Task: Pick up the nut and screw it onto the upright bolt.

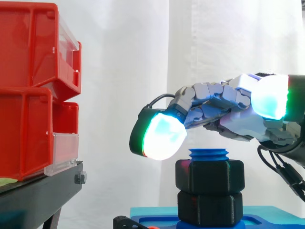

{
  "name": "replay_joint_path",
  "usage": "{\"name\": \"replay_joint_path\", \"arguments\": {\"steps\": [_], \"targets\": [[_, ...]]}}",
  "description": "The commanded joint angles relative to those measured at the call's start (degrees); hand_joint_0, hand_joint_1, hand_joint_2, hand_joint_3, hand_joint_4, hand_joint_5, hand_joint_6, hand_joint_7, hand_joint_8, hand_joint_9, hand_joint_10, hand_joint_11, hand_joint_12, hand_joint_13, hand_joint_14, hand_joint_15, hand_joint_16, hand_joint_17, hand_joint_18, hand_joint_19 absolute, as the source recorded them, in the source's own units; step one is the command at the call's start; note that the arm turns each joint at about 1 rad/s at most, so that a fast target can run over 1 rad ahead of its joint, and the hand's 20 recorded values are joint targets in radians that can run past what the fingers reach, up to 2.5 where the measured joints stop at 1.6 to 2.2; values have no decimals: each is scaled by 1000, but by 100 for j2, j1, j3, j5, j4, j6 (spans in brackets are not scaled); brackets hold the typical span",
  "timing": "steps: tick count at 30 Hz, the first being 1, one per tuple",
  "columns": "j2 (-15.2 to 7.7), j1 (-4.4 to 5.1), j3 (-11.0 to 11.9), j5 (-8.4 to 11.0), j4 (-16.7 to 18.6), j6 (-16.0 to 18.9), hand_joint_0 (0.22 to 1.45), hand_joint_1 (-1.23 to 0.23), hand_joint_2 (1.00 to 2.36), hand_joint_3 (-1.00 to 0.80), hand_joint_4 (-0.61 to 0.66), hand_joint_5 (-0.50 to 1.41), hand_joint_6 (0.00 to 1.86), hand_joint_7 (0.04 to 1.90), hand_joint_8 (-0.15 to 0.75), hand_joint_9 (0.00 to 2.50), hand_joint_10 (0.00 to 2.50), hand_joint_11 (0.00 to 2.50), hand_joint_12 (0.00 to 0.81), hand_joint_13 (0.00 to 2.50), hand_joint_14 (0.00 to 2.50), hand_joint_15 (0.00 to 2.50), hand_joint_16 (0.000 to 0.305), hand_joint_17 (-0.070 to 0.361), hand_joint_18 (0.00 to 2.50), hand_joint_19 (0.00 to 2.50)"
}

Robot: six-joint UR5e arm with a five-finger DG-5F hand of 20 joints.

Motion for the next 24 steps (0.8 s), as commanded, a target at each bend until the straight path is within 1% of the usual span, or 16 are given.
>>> {"name": "replay_joint_path", "arguments": {"steps": [1,2,4,6,13,17,19,21,24], "targets": [[1,3,-8,2,-173,-23,478,-59,1000,-500,220,-119,503,814,233,543,0,0,280,512,0,0,36,80,286,29],[1,3,-8,2,-173,-23,477,-59,1000,-500,226,-117,503,815,236,546,0,0,281,513,0,0,36,81,286,31],[-8,3,-8,2,-296,-40,478,-59,1000,-500,226,-115,503,815,236,545,0,0,280,512,0,0,36,81,286,31],[1,-24,-8,2,-332,-40,477,-59,1000,-500,227,-114,503,814,236,547,0,0,281,512,0,0,36,81,287,30],[1,-67,-8,-16,-191,-40,477,-59,1000,-500,229,-113,503,814,238,556,0,0,280,516,0,0,36,81,291,36],[-8,-76,-8,-25,-209,-40,477,-61,1000,-500,227,-113,503,812,240,559,0,0,280,524,0,0,36,81,298,37],[-8,-85,-43,-7,-200,-40,478,-61,1000,-500,230,-113,503,813,240,562,0,0,281,530,0,0,36,81,303,36],[1,-85,-192,2,-85,-49,477,-61,1000,-500,231,-112,503,811,241,563,0,0,280,530,0,0,36,81,305,41],[-8,-94,-254,2,99,-40,477,-63,1000,-500,233,-112,503,819,241,569,0,0,280,535,0,0,36,82,308,42]]}}
